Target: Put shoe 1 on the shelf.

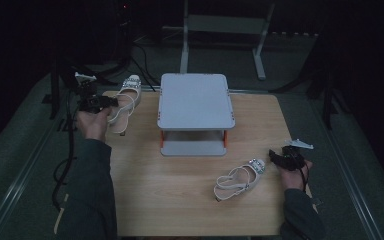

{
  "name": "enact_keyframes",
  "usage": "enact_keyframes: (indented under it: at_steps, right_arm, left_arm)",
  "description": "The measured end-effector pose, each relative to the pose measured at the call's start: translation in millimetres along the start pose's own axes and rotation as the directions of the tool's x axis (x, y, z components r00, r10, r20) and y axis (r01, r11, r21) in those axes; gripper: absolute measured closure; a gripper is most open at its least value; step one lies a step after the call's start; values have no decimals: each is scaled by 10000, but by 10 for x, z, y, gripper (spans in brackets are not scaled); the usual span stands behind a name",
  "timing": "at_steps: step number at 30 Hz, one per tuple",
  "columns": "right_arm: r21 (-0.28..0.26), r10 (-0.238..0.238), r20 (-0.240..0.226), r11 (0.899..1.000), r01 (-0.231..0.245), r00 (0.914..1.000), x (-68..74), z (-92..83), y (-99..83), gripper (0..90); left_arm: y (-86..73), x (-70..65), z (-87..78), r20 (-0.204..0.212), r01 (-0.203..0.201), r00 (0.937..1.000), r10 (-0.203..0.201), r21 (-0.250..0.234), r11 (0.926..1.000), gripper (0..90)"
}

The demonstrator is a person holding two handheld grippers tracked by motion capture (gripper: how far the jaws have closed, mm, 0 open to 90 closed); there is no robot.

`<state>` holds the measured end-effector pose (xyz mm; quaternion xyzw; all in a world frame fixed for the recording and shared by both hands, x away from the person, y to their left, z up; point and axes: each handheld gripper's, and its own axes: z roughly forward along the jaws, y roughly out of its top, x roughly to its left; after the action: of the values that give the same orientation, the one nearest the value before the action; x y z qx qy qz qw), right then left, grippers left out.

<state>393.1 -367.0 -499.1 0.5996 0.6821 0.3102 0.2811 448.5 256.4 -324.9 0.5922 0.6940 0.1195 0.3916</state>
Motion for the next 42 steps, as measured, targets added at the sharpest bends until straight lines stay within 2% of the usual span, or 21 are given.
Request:
enact_keyframes:
  at_steps: [2,10,16,20,21,22,25,36,37,42]
  right_arm:
    - [5,4,1,10000,-4,10000,0,0,1,410]
    - [17,1,1,10000,-1,10000,-1,2,2,407]
    - [12,14,6,10000,-14,10000,-1,4,3,405]
    - [-1,14,16,10000,-14,10000,-2,5,4,405]
    - [0,13,18,10000,-13,10000,-2,5,4,405]
    - [4,23,15,10000,-23,10000,-2,4,4,405]
    - [0,32,13,10000,-32,10000,-3,5,4,405]
    - [0,50,26,10000,-50,10000,-4,6,6,404]
    - [-1,53,25,10000,-53,10000,-4,6,6,405]
    - [7,46,24,10000,-46,10000,-4,5,6,405]
  left_arm:
    - [59,-76,9,112,234,9997,-233,-45,9997,814]
    - [138,-278,5,315,258,9992,-251,-218,9994,812]
    - [209,-424,6,366,504,9981,-493,-318,9982,810]
    - [255,-569,48,549,691,9962,-673,-303,9972,810]
    - [255,-569,48,549,691,9962,-673,-303,9972,809]
    - [267,-637,74,656,834,9945,-813,-301,9961,808]
    - [280,-734,107,709,938,9933,-915,-306,9951,807]
    - [276,-1095,234,1021,964,9903,-946,-128,9953,802]
    - [276,-1095,234,1021,964,9903,-946,-128,9953,802]
    - [264,-1286,320,924,1114,9897,-1093,-180,9936,800]
